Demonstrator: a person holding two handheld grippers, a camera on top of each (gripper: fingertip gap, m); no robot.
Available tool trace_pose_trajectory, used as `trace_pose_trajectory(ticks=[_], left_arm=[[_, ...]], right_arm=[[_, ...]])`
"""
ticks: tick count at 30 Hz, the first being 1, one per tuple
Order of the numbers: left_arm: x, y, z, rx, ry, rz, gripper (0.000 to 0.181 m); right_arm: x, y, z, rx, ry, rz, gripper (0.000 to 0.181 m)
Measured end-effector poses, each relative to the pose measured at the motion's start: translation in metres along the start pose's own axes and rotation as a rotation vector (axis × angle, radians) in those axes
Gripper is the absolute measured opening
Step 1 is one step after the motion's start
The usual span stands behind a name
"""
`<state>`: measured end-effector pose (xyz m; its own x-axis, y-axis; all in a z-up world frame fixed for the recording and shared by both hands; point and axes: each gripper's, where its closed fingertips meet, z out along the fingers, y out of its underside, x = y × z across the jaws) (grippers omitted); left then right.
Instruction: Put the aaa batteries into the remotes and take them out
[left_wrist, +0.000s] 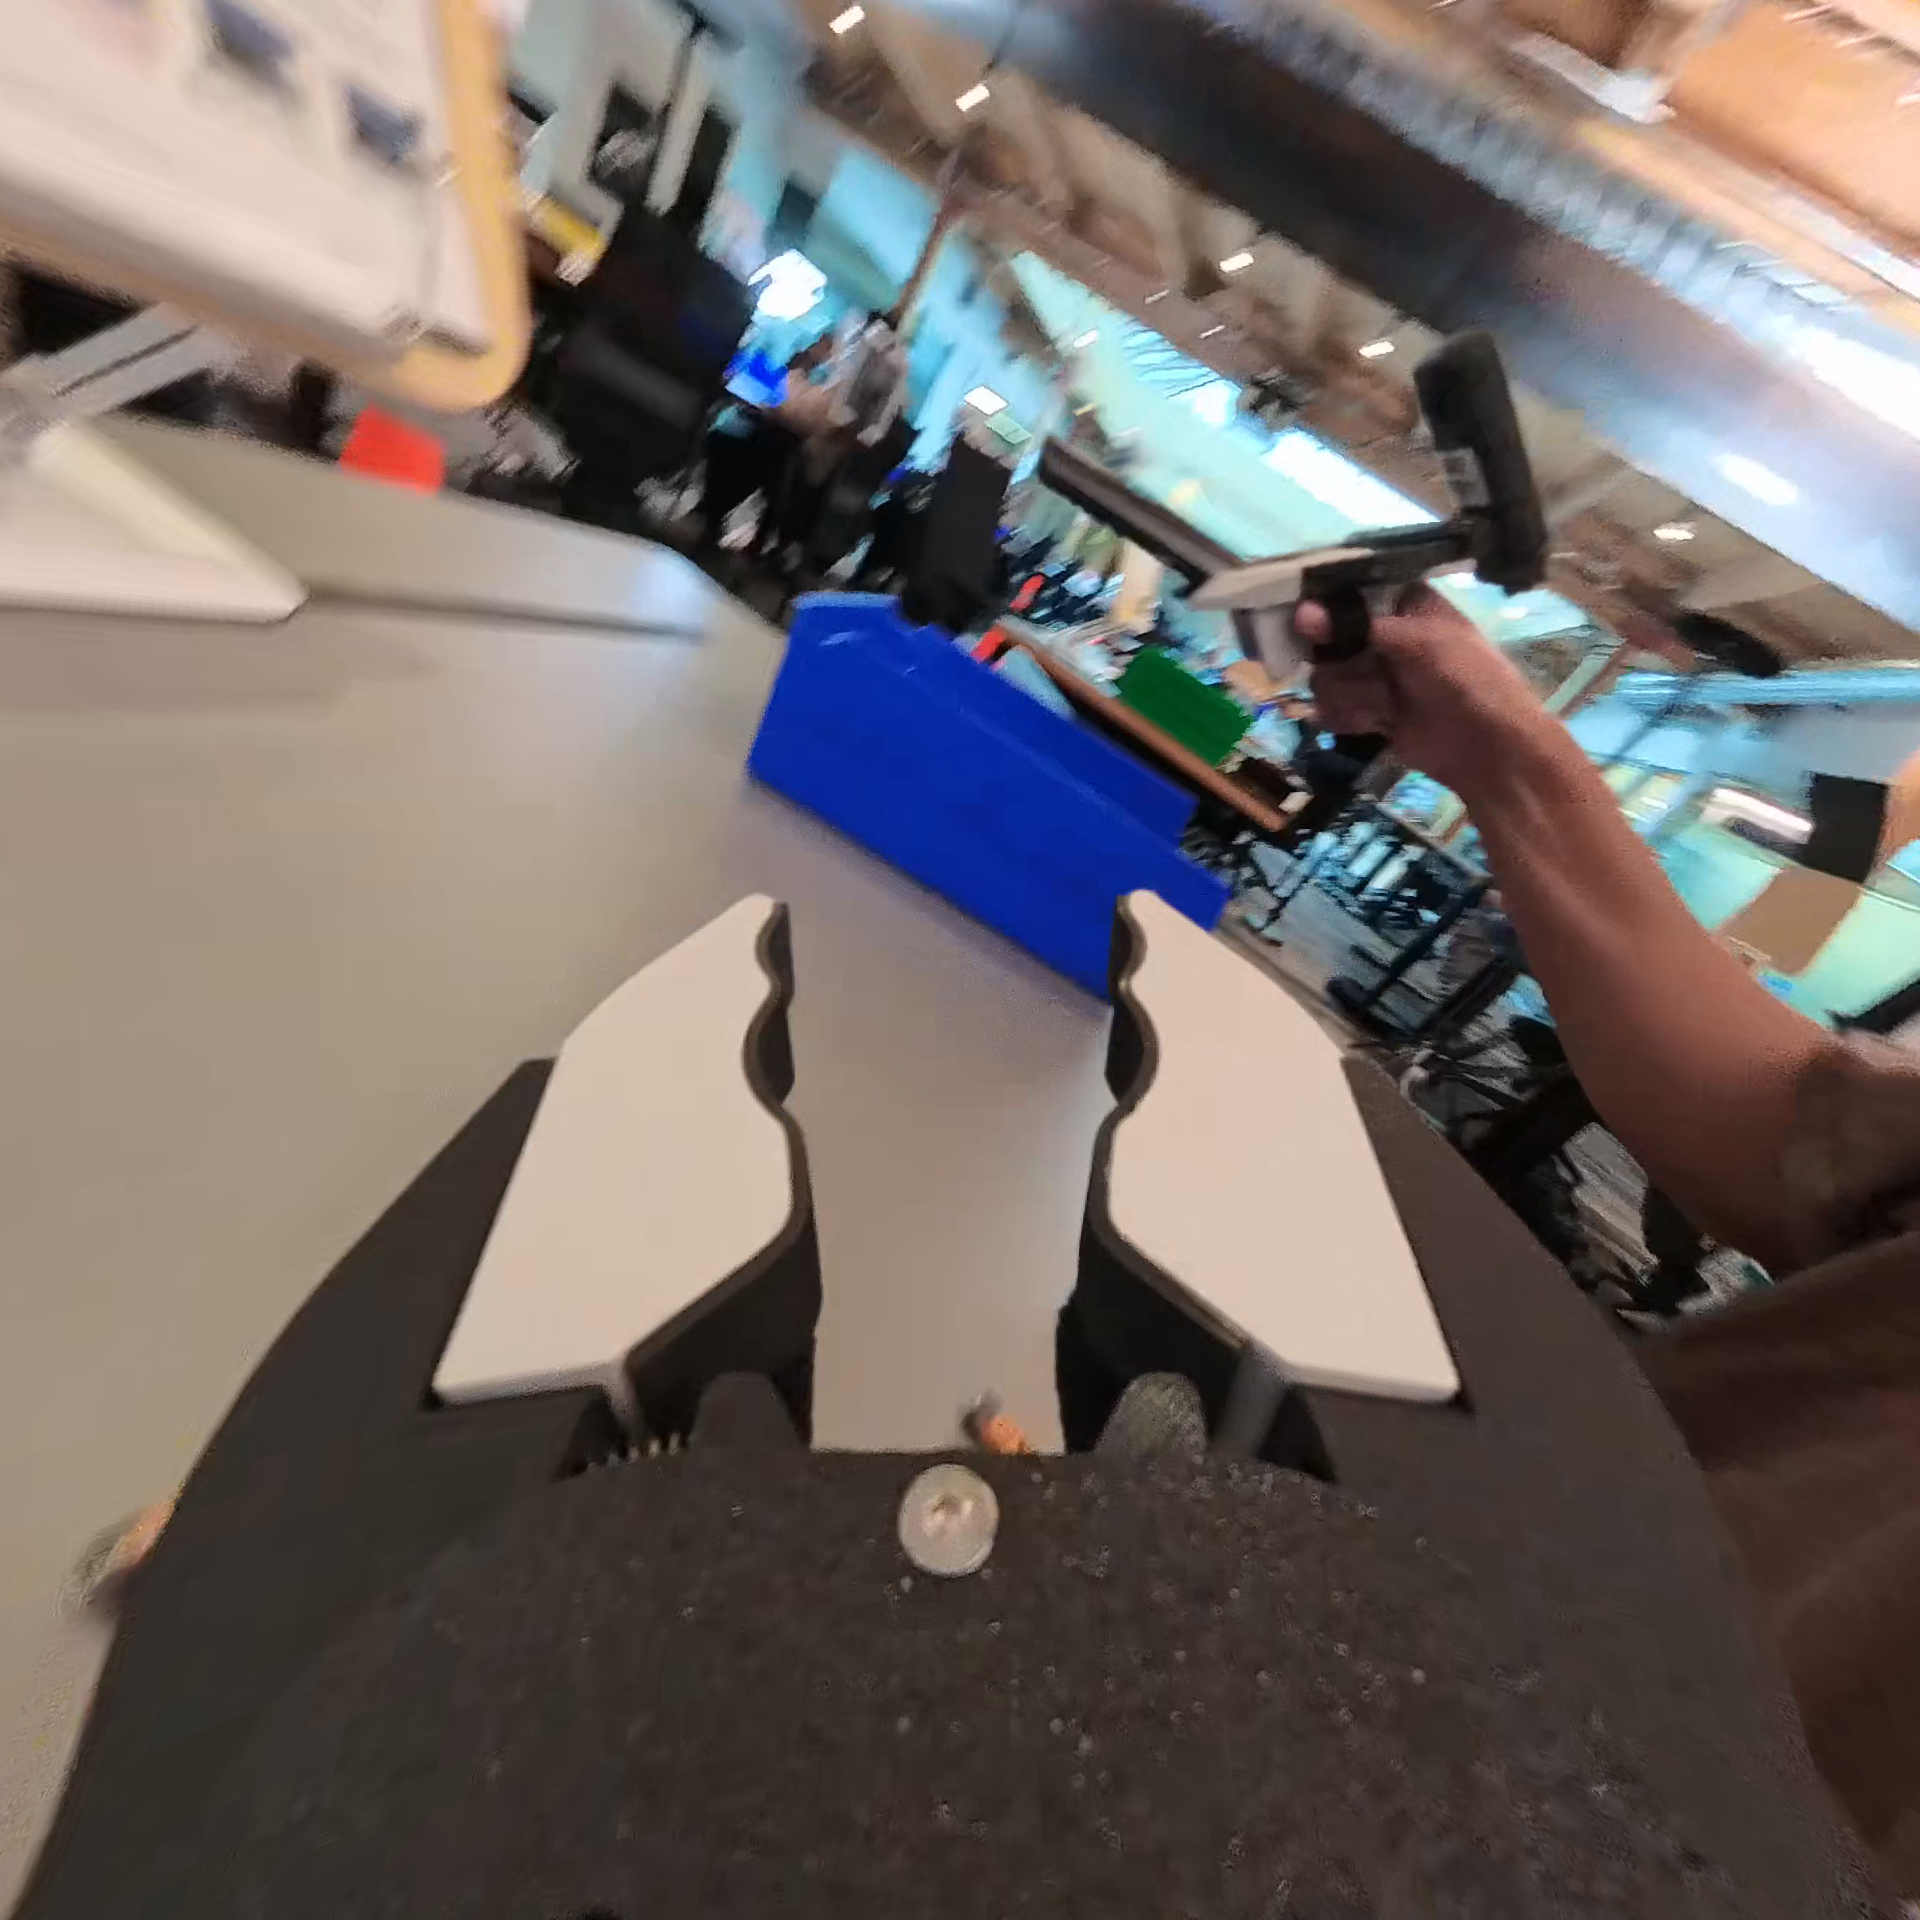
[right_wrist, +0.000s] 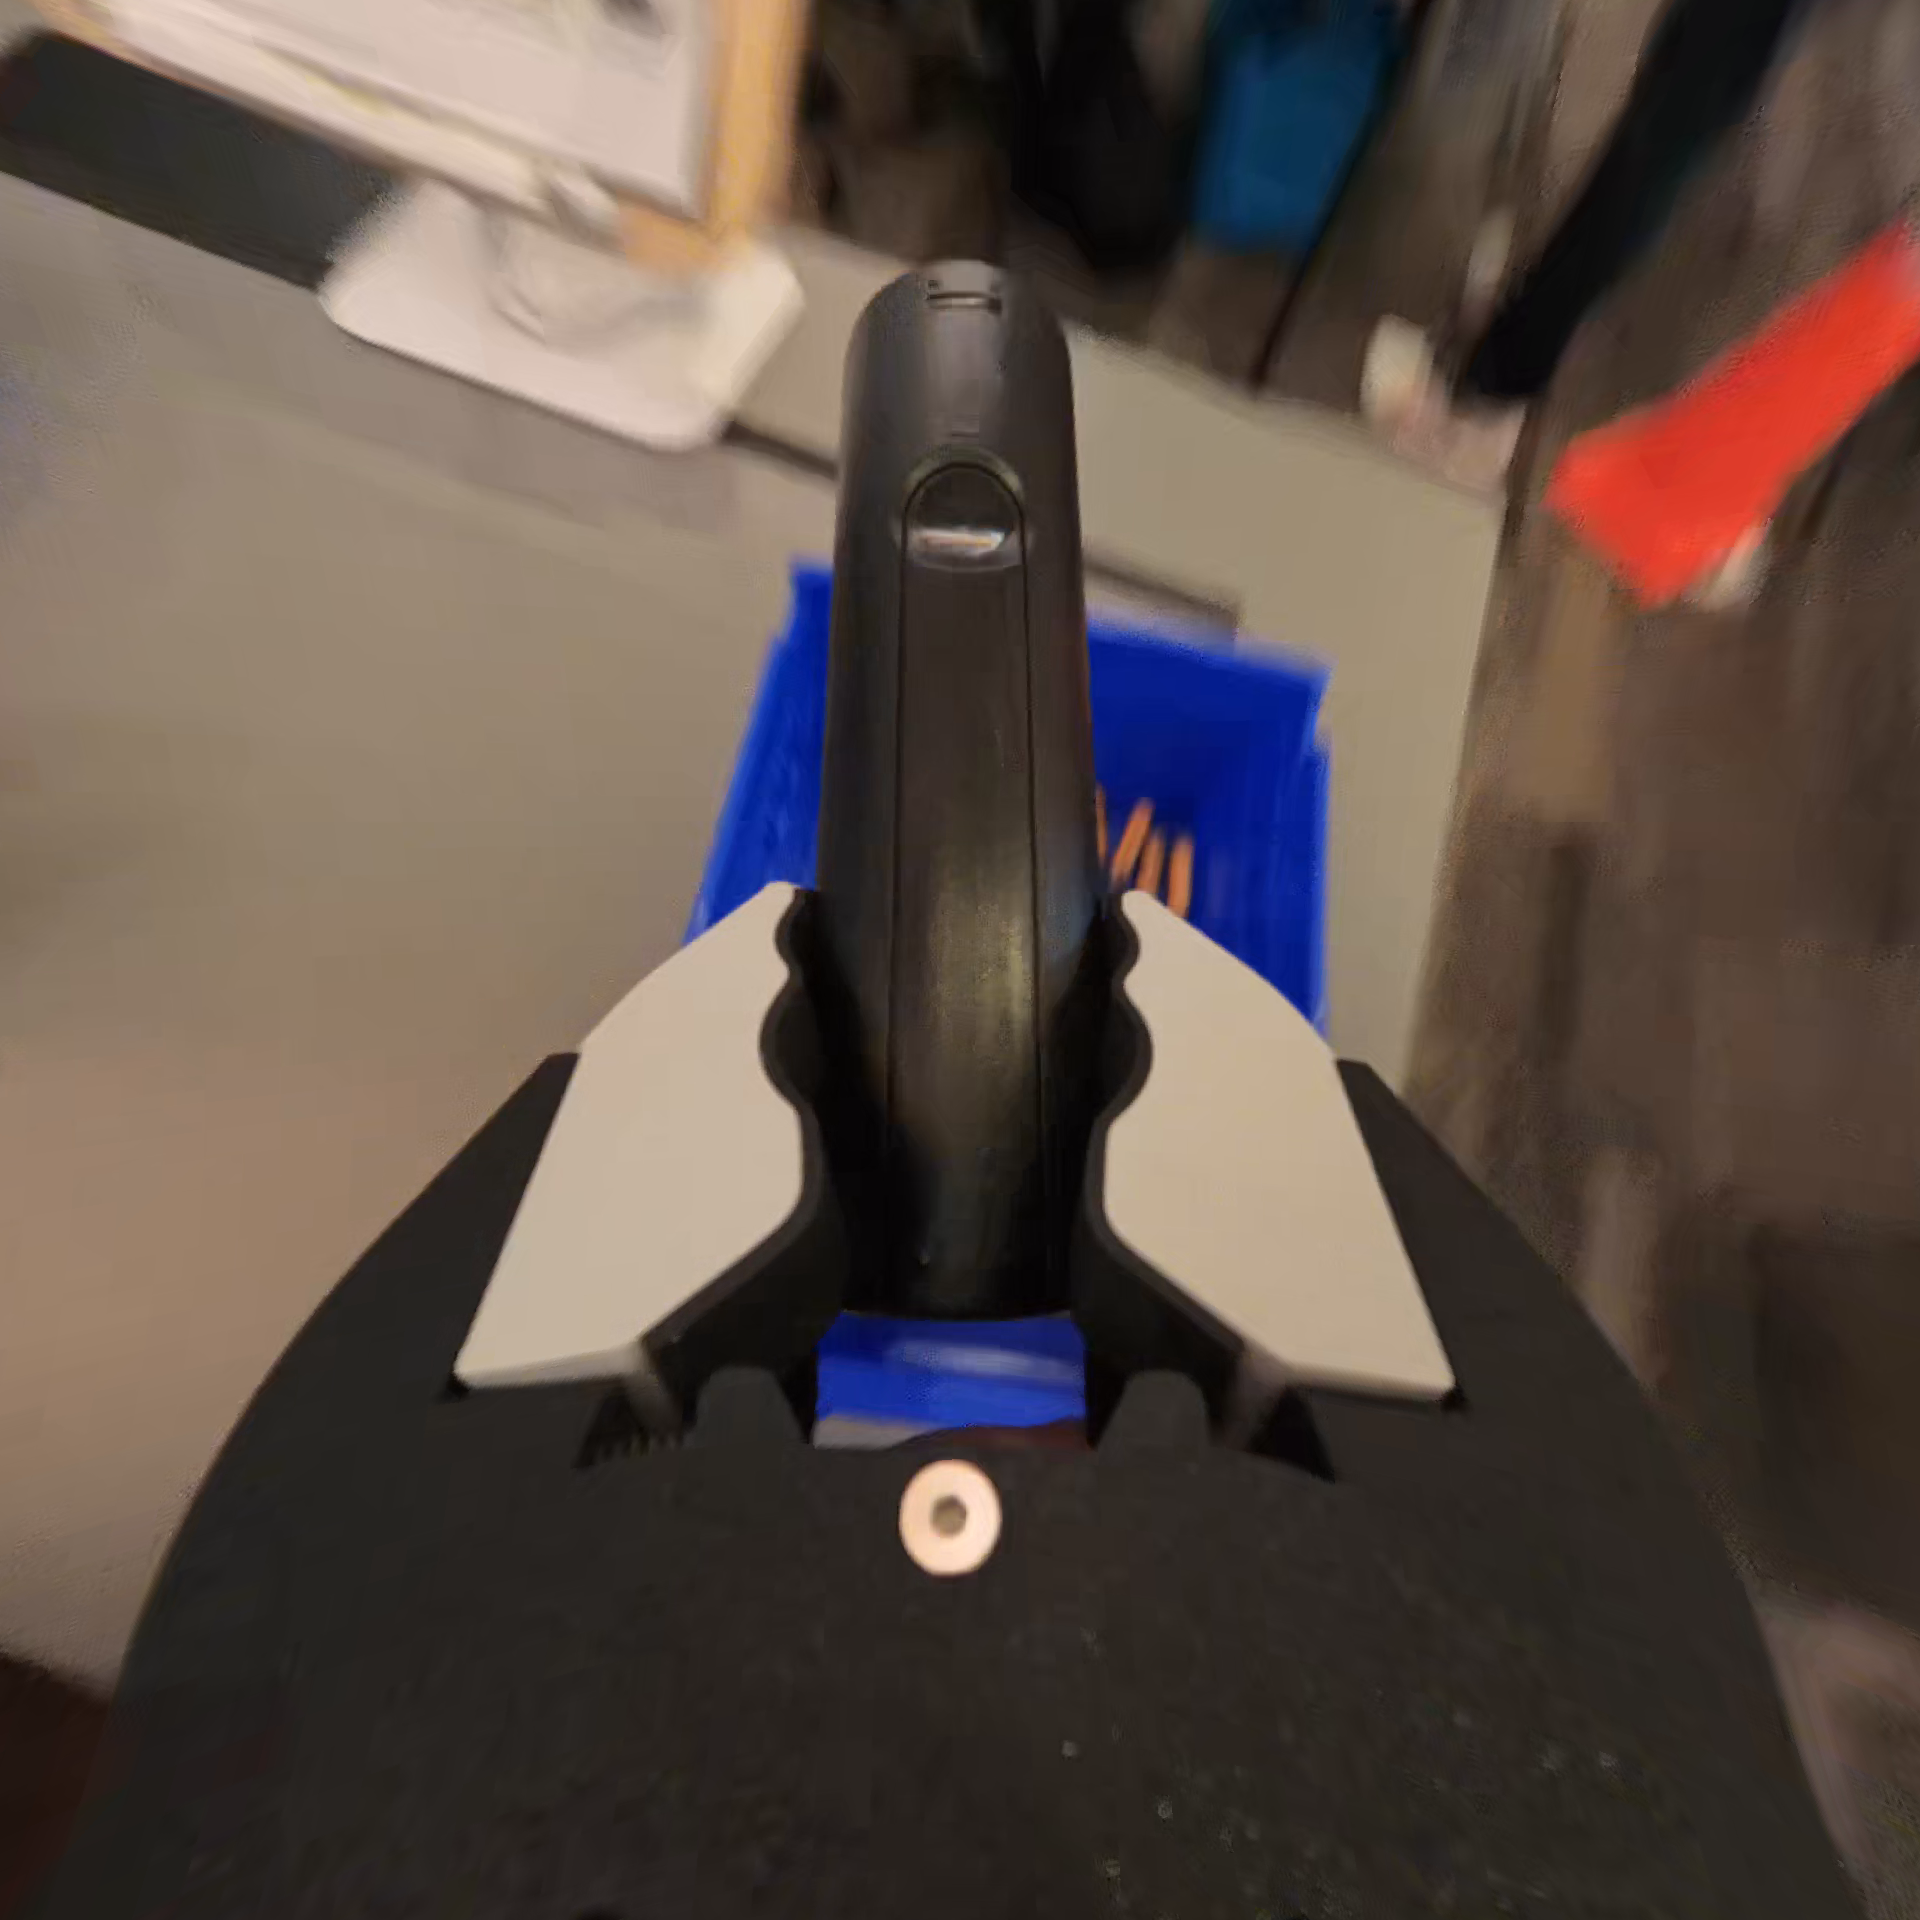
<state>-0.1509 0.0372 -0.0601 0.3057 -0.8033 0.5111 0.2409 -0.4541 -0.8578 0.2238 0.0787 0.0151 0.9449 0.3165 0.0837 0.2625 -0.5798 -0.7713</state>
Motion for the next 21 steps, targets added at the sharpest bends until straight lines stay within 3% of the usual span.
trace_pose_trajectory(ticks=[1,4,8,12,21], left_arm=[[-0.010,0.006,-0.006,-0.032,-0.069,-0.035,0.059],[-0.015,0.021,-0.023,-0.106,-0.143,-0.074,0.067],[-0.005,0.028,-0.041,-0.145,-0.219,-0.045,0.073],[0.001,0.037,-0.060,-0.193,-0.324,-0.006,0.073],[0.005,0.060,-0.093,-0.299,-0.438,0.000,0.071]], right_arm=[[0.003,0.021,0.014,-0.079,-0.031,0.108,0.052],[-0.013,0.075,0.059,-0.257,-0.075,0.150,0.053],[-0.034,0.114,0.100,-0.417,-0.148,0.250,0.053],[-0.048,0.143,0.108,-0.581,-0.221,0.275,0.053],[-0.060,0.151,0.101,-0.529,-0.391,0.348,0.060]])
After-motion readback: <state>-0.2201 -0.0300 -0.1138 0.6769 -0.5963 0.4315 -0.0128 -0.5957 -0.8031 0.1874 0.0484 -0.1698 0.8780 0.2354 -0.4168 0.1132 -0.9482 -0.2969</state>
